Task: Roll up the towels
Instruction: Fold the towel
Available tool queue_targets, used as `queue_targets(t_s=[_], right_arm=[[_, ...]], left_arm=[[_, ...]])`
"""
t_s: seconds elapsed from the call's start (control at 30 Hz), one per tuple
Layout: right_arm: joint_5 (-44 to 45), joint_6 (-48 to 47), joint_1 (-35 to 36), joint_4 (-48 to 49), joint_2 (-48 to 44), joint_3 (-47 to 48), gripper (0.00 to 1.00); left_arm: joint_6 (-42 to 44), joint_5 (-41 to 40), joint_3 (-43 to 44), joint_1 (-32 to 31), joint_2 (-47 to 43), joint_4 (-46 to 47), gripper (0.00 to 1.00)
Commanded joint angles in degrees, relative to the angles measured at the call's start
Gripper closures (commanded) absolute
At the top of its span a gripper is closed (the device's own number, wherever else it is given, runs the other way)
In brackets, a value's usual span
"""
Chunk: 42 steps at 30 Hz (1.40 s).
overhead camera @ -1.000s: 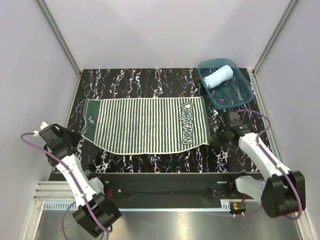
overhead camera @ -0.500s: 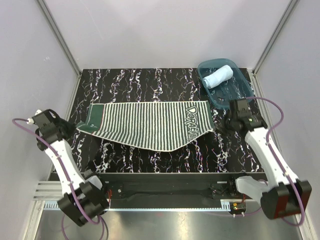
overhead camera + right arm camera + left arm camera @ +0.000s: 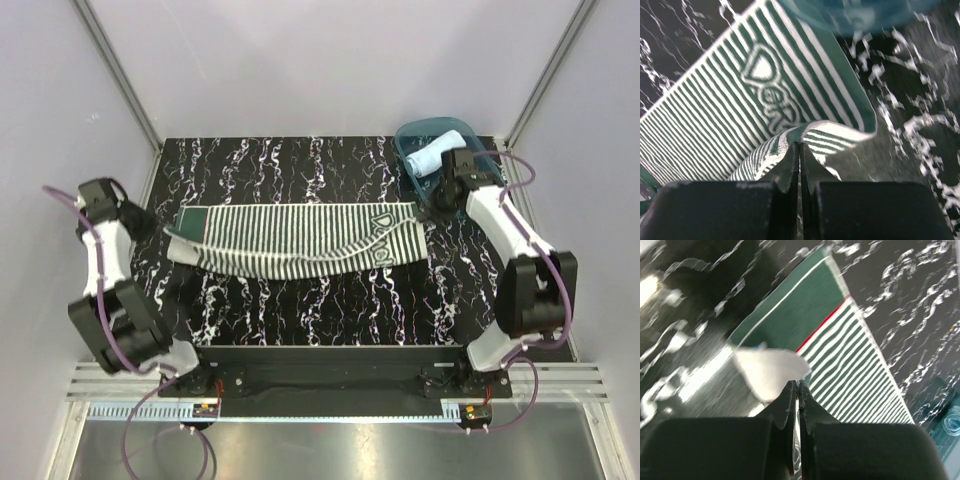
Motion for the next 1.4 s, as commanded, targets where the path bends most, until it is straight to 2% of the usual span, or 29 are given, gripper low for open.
queue_targets(t_s=[0.0, 0.27, 0.5, 0.77, 1.37], right_arm=[[0.44, -1.92, -0.85, 2.09, 5.43, 6.63, 1.0], [0.36, -3.51, -2.52, 2.17, 15.21, 14.9, 1.0], [-0.61, -4.56, -4.36, 2.18, 20.39, 19.29, 1.0], [-0.79, -5.0, -5.24, 2.17, 20.67, 20.53, 1.0], [-2.02, -4.74, -6.74, 1.47, 25.06, 24.22, 1.0]], left_arm=[[1.03, 1.02, 8.0, -2.42, 6.2, 4.25, 1.0], [8.15, -0.82, 16.97, -6.38, 18.94, 1.88, 1.0], [9.56, -3.72, 24.0, -8.66, 24.14, -0.58, 1.0], [10.35, -7.41, 29.36, -9.28, 25.81, -2.78, 1.0], [10.35, -7.85, 39.12, -12.79, 36.44, -3.75, 1.0]])
